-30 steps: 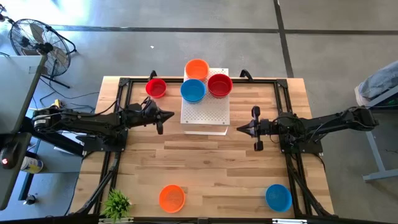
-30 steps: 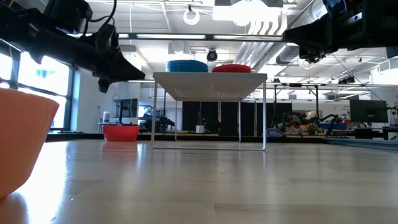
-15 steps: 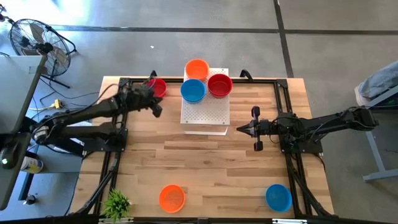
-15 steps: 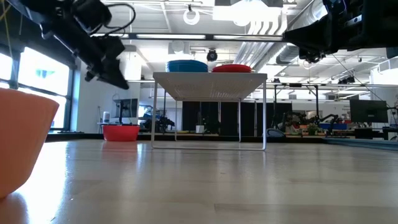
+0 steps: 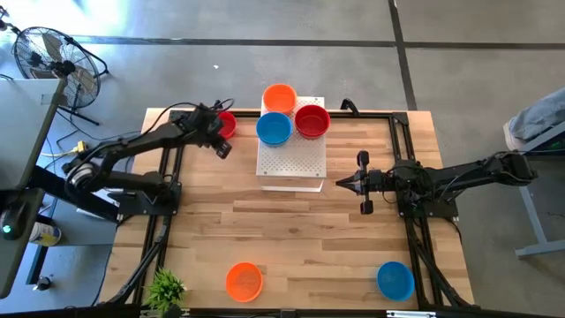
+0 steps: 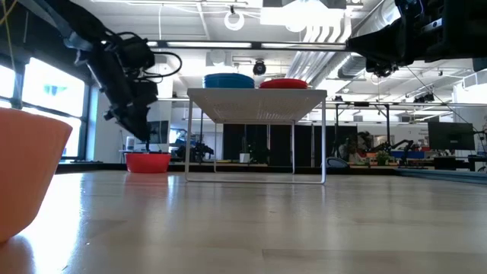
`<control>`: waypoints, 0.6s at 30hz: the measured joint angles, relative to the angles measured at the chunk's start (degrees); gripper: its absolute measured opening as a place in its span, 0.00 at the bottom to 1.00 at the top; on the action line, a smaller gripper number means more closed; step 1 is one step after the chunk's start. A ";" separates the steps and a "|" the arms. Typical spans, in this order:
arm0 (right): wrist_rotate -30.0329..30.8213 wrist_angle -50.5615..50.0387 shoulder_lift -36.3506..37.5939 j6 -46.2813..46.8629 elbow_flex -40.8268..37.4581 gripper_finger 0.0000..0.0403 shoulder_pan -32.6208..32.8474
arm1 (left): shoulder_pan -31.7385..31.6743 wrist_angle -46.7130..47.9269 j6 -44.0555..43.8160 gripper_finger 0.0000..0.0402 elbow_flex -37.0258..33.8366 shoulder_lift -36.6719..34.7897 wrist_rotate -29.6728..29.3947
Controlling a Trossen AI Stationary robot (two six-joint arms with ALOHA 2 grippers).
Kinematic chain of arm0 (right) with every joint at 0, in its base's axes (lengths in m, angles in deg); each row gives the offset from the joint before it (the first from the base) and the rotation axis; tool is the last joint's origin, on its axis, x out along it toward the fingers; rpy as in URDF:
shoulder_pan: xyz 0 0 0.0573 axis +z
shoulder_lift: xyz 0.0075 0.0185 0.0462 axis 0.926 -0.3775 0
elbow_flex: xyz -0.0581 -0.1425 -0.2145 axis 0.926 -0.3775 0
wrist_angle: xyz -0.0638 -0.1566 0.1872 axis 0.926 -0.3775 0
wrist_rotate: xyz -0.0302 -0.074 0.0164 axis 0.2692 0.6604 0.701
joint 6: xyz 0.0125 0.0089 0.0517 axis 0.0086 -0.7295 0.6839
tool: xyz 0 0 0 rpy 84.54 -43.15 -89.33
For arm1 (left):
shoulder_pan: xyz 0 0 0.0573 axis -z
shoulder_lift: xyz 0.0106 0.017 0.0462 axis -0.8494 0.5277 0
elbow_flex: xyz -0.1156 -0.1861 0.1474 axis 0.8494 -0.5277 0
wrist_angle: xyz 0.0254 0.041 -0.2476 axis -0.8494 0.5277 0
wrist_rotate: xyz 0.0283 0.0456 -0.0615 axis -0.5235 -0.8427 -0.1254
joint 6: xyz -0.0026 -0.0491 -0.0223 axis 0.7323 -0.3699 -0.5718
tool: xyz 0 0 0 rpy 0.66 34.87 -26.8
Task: Pick & Place Mini bowls
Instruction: Stack the red bowl on top of the red bowls on the shelf
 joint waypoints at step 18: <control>0.04 -1.31 0.00 -0.42 0.02 0.00 0.00 | 0.00 -4.33 10.92 0.38 6.68 17.51 -7.76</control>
